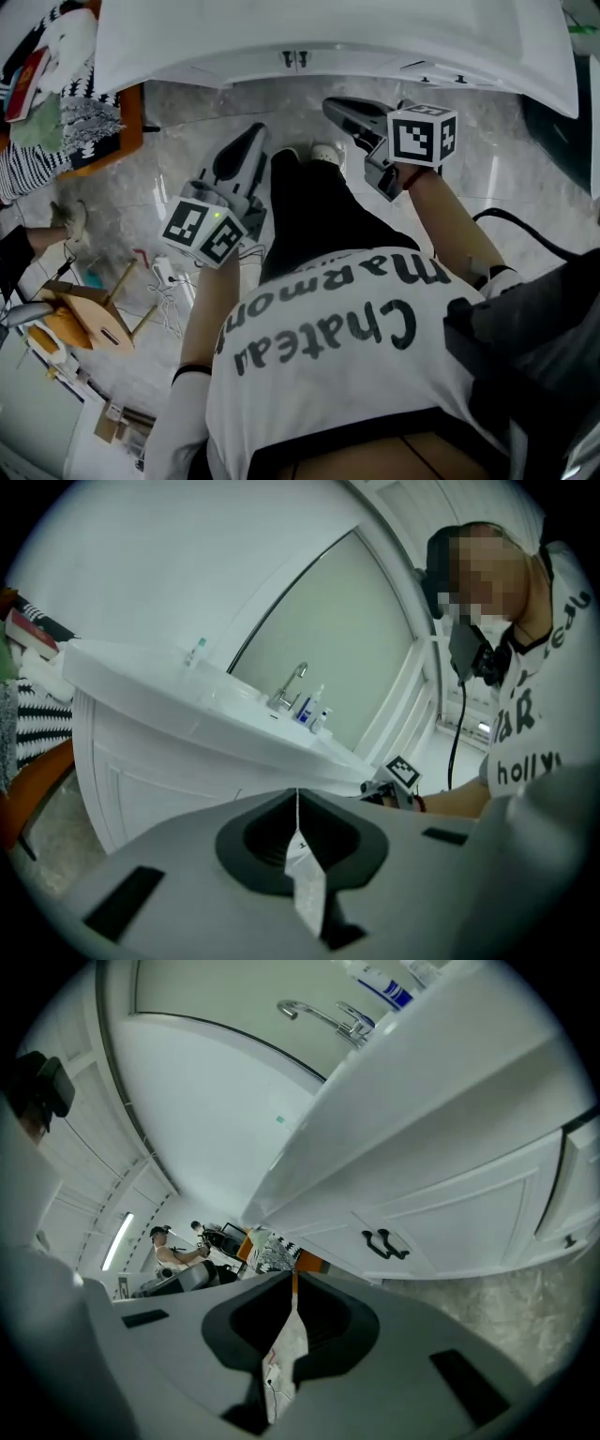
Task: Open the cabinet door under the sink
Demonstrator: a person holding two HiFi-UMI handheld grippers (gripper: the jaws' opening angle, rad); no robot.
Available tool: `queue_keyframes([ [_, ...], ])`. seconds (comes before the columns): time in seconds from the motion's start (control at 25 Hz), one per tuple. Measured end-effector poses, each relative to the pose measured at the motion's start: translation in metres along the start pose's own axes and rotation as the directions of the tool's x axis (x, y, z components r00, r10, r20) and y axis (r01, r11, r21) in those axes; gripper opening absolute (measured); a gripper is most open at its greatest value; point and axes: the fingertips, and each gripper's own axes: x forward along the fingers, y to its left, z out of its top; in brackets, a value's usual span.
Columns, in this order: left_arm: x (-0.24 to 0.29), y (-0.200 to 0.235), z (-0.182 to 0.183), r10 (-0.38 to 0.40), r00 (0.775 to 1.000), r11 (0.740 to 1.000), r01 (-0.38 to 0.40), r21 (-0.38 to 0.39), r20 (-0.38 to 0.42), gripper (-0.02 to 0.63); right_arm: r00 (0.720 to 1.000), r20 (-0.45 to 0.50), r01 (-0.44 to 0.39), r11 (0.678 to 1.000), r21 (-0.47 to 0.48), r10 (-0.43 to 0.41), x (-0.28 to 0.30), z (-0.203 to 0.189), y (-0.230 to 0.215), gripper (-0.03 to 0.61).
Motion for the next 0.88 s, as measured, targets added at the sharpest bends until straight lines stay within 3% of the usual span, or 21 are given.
queue_keyframes([
  [0.28, 0.038, 0.054, -0.05, -0.058, 0.996, 0.998, 0.056, -0.027, -0.063, 0.011, 0.997, -0.019, 0.067, 0.993, -0.099, -0.069, 0.027, -0.028, -0.052, 0.026],
  [0.52, 0.082, 0.079, -0.082, -0.113, 0.987, 0.989, 0.122, 0.077, -0.118, 0.011, 0.994, 0.053, 0.105, 0.987, -0.12, -0.099, 0.045, -0.035, -0.093, 0.026],
  [0.88, 0.131, 0.141, -0.129, -0.059, 0.988, 0.995, 0.069, 0.069, -0.14, 0.011, 0.982, 0.155, 0.129, 0.984, -0.125, -0.109, 0.087, -0.029, -0.149, 0.028],
])
